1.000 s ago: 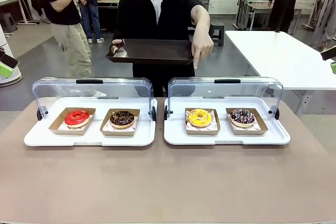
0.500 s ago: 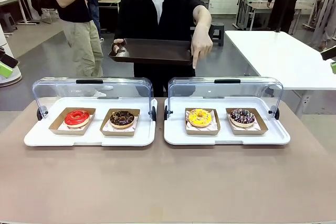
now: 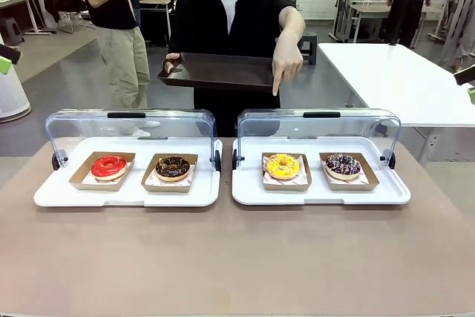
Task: Provide the desired donut to the person.
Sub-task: Pick up and lift the Paper togo box containing the Donut pointed at by the person.
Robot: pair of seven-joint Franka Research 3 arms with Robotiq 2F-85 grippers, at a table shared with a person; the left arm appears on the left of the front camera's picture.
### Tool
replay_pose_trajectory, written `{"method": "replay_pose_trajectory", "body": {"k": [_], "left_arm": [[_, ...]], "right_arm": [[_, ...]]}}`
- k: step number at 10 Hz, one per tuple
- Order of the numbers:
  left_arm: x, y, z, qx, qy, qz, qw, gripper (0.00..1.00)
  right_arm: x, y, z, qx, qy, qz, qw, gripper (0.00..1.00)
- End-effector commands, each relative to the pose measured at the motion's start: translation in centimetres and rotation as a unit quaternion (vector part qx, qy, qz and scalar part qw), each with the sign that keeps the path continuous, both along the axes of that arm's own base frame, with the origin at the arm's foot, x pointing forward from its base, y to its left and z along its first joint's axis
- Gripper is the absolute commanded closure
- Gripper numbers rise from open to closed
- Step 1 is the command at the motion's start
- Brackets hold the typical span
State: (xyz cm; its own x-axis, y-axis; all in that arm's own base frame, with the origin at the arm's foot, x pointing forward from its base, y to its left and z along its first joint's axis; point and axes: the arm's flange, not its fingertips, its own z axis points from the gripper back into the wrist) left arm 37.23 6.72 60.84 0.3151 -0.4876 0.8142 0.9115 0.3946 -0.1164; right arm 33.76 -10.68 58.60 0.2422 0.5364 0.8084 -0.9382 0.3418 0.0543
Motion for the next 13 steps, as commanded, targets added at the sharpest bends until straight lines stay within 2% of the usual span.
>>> {"method": "replay_pose_trajectory", "body": {"k": [1, 2, 12, 13], "left_arm": [[0.8, 0.3, -1.7, 0.005, 0.003, -0.008, 1.0, 0.0], [0.0, 0.0, 0.0, 0.0, 0.0, 0.0, 1.0, 0.0], [0.0, 0.0, 0.0, 0.0, 0.0, 0.0, 1.0, 0.0], [0.0, 0.0, 0.0, 0.0, 0.0, 0.0, 1.0, 0.0]], "right_arm": [[0.0, 0.0, 0.0, 0.0, -0.001, 0.002, 1.0, 0.0], [0.0, 0.0, 0.0, 0.0, -0.001, 0.002, 1.0, 0.0], [0.0, 0.0, 0.0, 0.0, 0.0, 0.0, 1.0, 0.0], [0.1, 1.2, 1.0, -0.034, 0.002, 0.002, 0.999, 0.0]]}}
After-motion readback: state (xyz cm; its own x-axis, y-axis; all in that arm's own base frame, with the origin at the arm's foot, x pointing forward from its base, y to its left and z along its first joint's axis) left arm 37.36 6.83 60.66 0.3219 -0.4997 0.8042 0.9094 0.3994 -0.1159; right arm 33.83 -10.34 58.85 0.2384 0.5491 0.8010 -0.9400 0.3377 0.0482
